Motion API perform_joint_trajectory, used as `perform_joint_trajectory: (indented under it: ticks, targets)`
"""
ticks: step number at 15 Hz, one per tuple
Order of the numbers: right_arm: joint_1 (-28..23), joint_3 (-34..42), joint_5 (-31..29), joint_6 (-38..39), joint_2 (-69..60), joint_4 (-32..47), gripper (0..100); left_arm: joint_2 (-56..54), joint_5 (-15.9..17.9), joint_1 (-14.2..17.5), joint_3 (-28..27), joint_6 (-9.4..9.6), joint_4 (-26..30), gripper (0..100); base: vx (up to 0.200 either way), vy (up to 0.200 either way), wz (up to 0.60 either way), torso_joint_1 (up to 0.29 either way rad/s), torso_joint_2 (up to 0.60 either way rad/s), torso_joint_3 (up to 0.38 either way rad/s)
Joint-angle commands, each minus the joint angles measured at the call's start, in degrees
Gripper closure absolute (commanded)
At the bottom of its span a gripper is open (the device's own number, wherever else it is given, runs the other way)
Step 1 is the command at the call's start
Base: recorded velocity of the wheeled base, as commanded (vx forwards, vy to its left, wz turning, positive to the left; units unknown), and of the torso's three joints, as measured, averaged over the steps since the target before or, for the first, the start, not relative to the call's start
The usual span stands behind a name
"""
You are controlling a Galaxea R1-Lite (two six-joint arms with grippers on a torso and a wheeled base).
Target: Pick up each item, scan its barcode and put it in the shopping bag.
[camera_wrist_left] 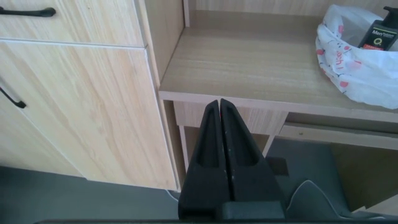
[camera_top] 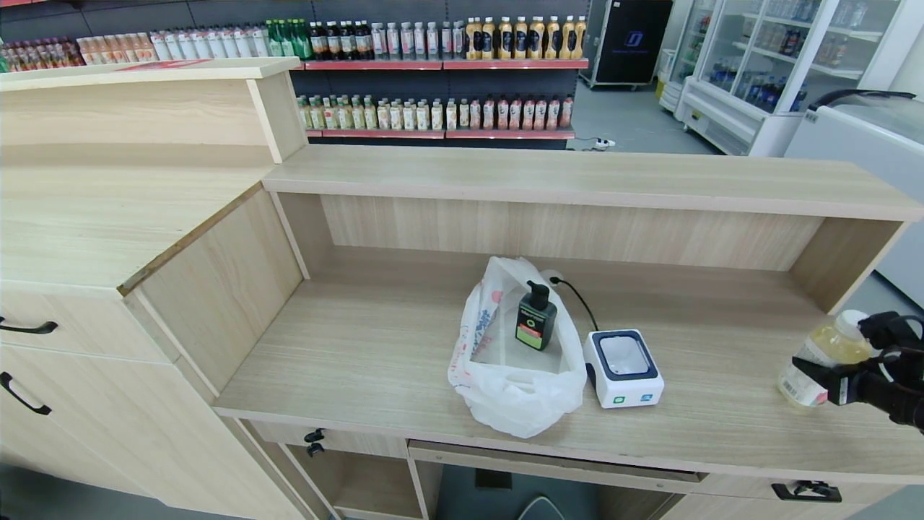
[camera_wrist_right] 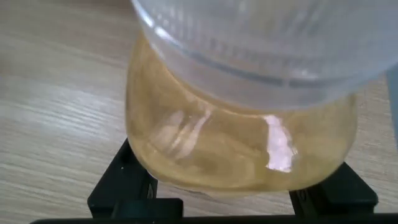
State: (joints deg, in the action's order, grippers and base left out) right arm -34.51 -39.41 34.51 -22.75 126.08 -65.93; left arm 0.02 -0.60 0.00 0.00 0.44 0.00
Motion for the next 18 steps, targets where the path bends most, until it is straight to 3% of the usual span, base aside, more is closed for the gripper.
perform_joint_trajectory:
  ticks: [1,4,6,11,18]
  targets:
    - [5.7,-1.1,1.4,16.7,-19.6,13.2,100,0.0,0.0,0.0,0.0,0.00,0.0,100,0.000,0.000,0.00,0.000,0.00,0.000]
    - [11.1,-6.6,8.9,23.2,-37.0,38.7,100,0.0,0.0,0.0,0.0,0.00,0.0,100,0.000,0.000,0.00,0.000,0.00,0.000]
    - [15.4,-9.5,13.5,28.6,-44.2,46.1,100,0.0,0.0,0.0,0.0,0.00,0.0,100,0.000,0.000,0.00,0.000,0.00,0.000]
    - [25.6,-8.8,22.5,38.9,-54.0,46.5,100,0.0,0.0,0.0,0.0,0.00,0.0,100,0.000,0.000,0.00,0.000,0.00,0.000]
    - [40.3,-7.4,22.4,53.2,-62.3,46.6,100,0.0,0.0,0.0,0.0,0.00,0.0,100,0.000,0.000,0.00,0.000,0.00,0.000]
